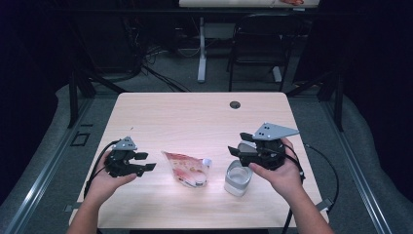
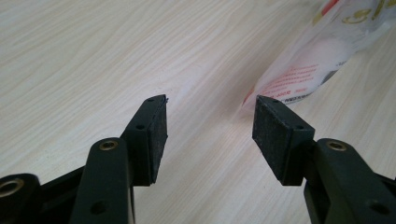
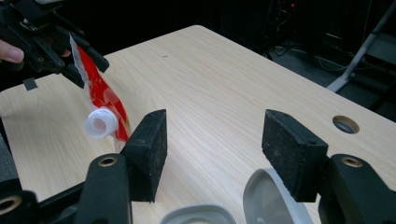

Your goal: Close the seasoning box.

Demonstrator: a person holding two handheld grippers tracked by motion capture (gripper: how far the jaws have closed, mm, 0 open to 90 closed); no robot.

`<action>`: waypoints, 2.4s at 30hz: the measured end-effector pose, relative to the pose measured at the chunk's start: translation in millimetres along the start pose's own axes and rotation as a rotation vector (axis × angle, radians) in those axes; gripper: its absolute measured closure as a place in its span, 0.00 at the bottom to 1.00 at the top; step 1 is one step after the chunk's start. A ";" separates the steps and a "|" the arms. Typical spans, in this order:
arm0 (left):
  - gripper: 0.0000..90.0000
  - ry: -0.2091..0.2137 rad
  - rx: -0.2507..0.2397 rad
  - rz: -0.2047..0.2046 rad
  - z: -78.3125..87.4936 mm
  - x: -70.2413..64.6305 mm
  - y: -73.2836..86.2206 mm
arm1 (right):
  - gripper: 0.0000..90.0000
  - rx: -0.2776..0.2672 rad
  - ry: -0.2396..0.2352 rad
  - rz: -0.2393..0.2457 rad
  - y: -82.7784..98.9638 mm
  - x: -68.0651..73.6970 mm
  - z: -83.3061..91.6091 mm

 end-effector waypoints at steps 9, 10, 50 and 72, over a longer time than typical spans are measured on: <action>0.48 -0.038 0.007 0.012 1.0 5.3 3.1 | 0.43 0.008 0.049 -0.020 2.8 -11.9 7.7; 0.48 -0.042 0.004 0.015 1.1 5.7 3.2 | 0.43 0.008 0.052 -0.021 2.8 -12.7 8.2; 0.47 -0.060 0.019 0.025 1.7 9.6 8.3 | 0.57 0.024 0.199 -0.141 4.8 -81.8 15.1; 0.47 -0.064 0.023 0.032 1.0 11.2 11.3 | 0.86 0.048 0.234 -0.197 25.9 -106.1 10.7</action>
Point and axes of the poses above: each handheld gripper's, and its own axes: z roughly backward along the jaws, y roughly out of its underside, x roughly to its left, the point moved 6 cm from there along -z, roughly forward along the jaws, and after that the axes turned 15 degrees about -z, right-handed, at the moved point
